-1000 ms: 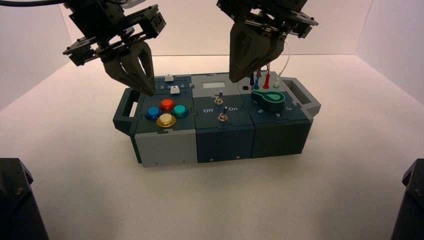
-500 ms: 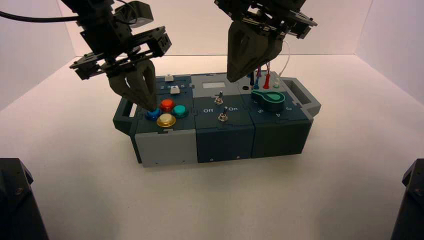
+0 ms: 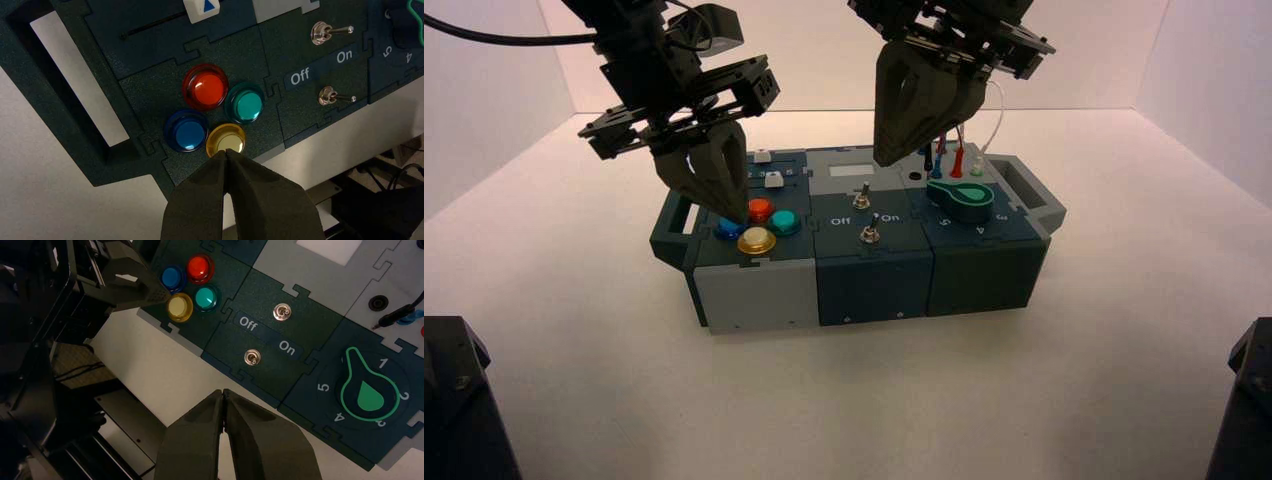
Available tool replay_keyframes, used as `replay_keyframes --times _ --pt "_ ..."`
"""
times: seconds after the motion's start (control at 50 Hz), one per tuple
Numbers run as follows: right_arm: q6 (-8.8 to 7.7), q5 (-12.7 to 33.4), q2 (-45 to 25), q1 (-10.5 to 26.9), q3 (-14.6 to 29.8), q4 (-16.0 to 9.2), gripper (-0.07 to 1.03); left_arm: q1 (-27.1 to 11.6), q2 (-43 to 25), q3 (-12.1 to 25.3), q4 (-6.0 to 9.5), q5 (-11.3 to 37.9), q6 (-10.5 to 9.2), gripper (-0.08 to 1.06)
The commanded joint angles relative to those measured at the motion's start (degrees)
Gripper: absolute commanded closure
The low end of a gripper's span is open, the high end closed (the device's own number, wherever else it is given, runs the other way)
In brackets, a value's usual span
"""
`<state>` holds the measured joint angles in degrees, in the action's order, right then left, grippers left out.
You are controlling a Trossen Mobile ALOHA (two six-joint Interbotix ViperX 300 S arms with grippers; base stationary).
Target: Push the yellow button with the left gripper.
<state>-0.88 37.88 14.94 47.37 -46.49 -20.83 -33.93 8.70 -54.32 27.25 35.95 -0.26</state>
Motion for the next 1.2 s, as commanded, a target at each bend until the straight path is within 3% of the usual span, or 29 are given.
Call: replay_keyframes --times 0.02,0.42,1.2 --pt "0.0 -0.26 0.44 0.26 1.67 -0.26 0.98 -0.26 0.53 1.32 0.18 -0.26 -0.09 1.01" --pt "0.0 -0.26 0.35 0.35 1.76 -0.26 0.98 -1.05 -0.97 1.49 1.05 -0.18 -0.09 1.01" --pt "0.0 -0.26 0.09 0.35 1.93 -0.26 0.98 -1.93 -4.48 1.85 1.05 -1.32 0.09 1.01"
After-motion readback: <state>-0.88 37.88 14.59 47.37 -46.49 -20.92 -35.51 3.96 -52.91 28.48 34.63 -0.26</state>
